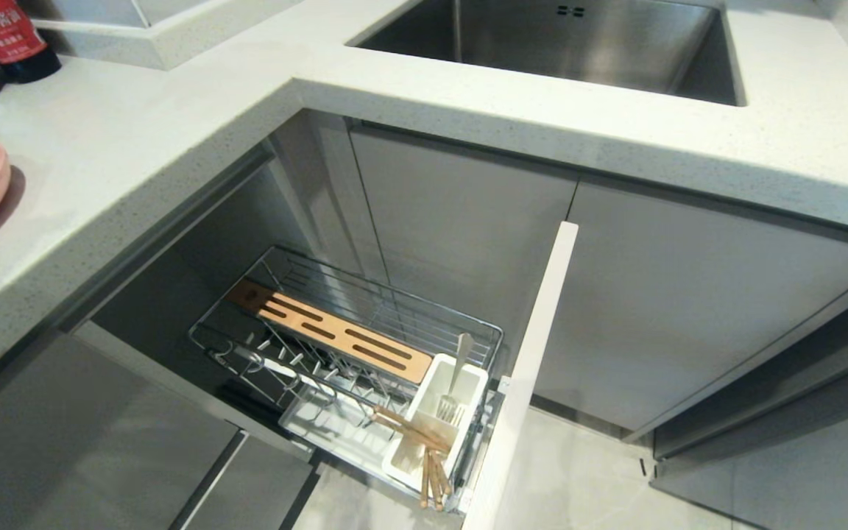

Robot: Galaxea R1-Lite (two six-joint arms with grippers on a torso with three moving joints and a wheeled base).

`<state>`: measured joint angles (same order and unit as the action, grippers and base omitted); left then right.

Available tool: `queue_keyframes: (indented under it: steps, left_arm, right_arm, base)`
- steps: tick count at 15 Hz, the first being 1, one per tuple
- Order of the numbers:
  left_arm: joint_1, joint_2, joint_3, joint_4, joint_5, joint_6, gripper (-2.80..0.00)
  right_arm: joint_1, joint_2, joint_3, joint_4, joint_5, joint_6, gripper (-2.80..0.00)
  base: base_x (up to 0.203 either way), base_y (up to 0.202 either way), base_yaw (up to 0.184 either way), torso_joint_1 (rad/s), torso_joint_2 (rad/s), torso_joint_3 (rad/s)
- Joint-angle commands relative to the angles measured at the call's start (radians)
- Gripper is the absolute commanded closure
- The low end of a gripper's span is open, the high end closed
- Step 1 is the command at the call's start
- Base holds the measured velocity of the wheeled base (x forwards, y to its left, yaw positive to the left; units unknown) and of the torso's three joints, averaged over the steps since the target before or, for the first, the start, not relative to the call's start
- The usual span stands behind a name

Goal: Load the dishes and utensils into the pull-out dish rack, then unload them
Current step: Take the spoon out of the cupboard

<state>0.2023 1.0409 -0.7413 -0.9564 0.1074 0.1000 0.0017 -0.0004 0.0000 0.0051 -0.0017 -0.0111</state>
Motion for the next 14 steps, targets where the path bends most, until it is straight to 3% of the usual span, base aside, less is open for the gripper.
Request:
queue_keyframes:
  steps: [1, 10, 14]
  left_arm:
    - [-0.003, -0.036, 0.046, -0.006, -0.010, 0.002, 0.00]
    - [-0.027, -0.098, 0.118, 0.040, -0.037, -0.002, 0.00]
    - [-0.031, -0.137, 0.190, 0.086, -0.105, -0.003, 0.00]
  right_arm:
    - [0.000, 0.000, 0.000, -0.001, 0.000, -0.001, 0.00]
    - [0.000, 0.000, 0.000, -0.001, 0.000, -0.001, 0.00]
    - [0.000, 0.000, 0.000, 0.001, 0.000, 0.000, 0.00]
  base:
    - [0.000, 0.000, 0.000, 0.000, 0.00, 0.000]
    - [0.000, 0.000, 0.000, 0.000, 0.00, 0.000]
    - [0.000, 0.000, 0.000, 0.000, 0.00, 0.000]
